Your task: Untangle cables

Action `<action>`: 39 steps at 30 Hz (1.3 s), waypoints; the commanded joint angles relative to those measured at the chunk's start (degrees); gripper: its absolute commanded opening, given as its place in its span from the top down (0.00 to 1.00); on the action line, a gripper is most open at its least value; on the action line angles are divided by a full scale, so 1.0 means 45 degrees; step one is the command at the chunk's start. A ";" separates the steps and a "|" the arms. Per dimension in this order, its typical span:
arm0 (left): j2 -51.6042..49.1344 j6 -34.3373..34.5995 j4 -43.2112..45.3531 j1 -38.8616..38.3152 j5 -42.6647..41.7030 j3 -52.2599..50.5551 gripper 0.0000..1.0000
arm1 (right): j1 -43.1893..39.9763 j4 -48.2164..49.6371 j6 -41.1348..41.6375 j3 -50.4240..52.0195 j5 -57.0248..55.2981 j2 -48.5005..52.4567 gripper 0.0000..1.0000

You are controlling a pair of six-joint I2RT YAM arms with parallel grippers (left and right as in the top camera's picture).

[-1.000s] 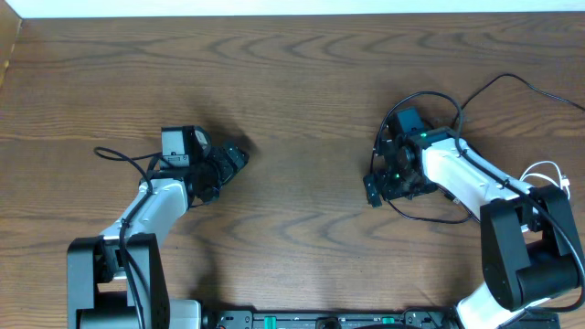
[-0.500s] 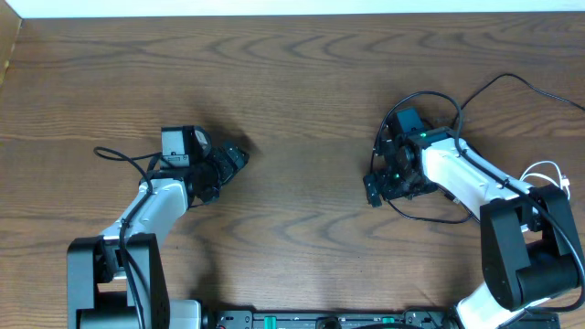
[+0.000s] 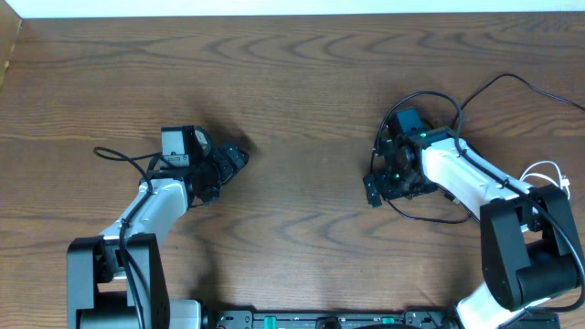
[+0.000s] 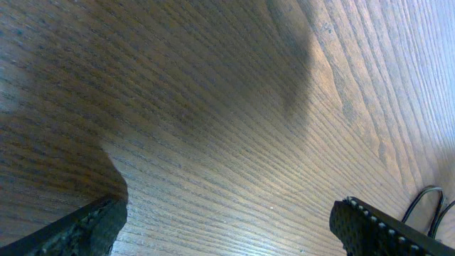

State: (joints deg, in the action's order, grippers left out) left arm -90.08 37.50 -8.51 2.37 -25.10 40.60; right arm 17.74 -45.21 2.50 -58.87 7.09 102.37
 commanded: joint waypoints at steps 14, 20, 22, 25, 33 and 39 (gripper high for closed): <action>-0.0010 -0.0078 -0.0083 0.0029 0.0461 0.0053 0.02 | 0.0078 0.0010 -0.0097 0.0126 0.0121 0.0500 0.01; -0.0010 -0.0073 -0.0083 0.0029 0.0461 0.0053 0.02 | 0.0078 0.0010 -0.0097 0.0126 0.0121 0.0500 0.01; -0.0010 -0.0073 -0.0083 0.0029 0.0461 0.0053 0.02 | 0.0078 0.0010 -0.0102 0.0126 0.0121 0.0500 0.01; -0.0010 -0.0078 -0.0083 0.0029 0.0461 0.0053 0.02 | 0.0083 0.0015 -0.0087 0.0126 0.0126 0.0500 0.01; -0.0010 -0.0073 -0.0083 0.0029 0.0461 0.0053 0.02 | 0.0185 0.0257 0.1132 0.0131 0.2123 0.0505 0.28; -0.0010 -0.0078 -0.0083 0.0029 0.0461 0.0053 0.02 | 0.0928 0.1083 0.0491 0.0131 0.0981 0.0505 0.81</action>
State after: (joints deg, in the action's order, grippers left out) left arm -90.08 37.50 -8.51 2.37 -25.10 40.60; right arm 19.57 -41.60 6.15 -59.05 14.15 103.83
